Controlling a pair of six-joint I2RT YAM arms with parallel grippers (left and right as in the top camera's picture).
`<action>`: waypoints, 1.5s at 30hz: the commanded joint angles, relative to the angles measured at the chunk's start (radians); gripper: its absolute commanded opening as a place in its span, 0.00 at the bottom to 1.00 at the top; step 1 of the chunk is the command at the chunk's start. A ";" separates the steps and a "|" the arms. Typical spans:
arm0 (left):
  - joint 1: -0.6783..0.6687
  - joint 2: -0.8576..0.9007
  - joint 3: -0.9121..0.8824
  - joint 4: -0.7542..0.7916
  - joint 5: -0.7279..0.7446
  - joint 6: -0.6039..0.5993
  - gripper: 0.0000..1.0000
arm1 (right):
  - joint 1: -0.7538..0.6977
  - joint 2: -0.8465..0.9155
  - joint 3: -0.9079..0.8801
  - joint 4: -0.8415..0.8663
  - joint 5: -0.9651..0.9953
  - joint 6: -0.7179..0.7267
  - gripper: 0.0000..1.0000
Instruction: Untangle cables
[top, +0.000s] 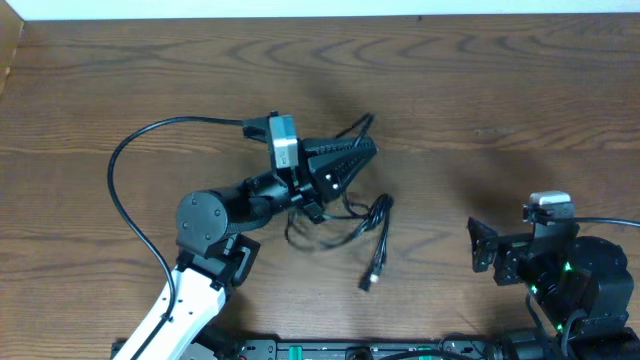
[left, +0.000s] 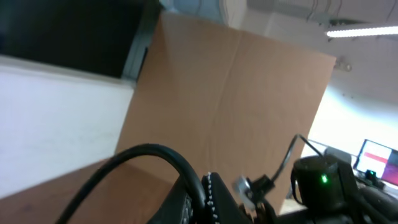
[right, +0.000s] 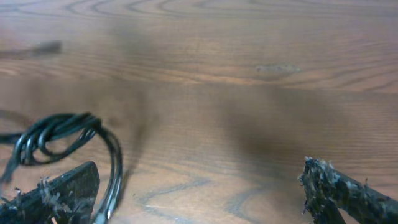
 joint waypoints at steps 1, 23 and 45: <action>0.004 0.011 0.029 0.010 -0.044 -0.026 0.07 | -0.004 0.000 -0.006 -0.004 -0.035 0.010 0.99; 0.012 0.098 0.029 -1.149 -0.605 -0.025 0.94 | -0.004 0.000 -0.006 -0.093 -0.081 0.010 0.99; -0.129 0.231 0.029 -1.135 -0.352 0.046 1.00 | -0.004 0.000 -0.006 -0.097 -0.156 0.018 0.99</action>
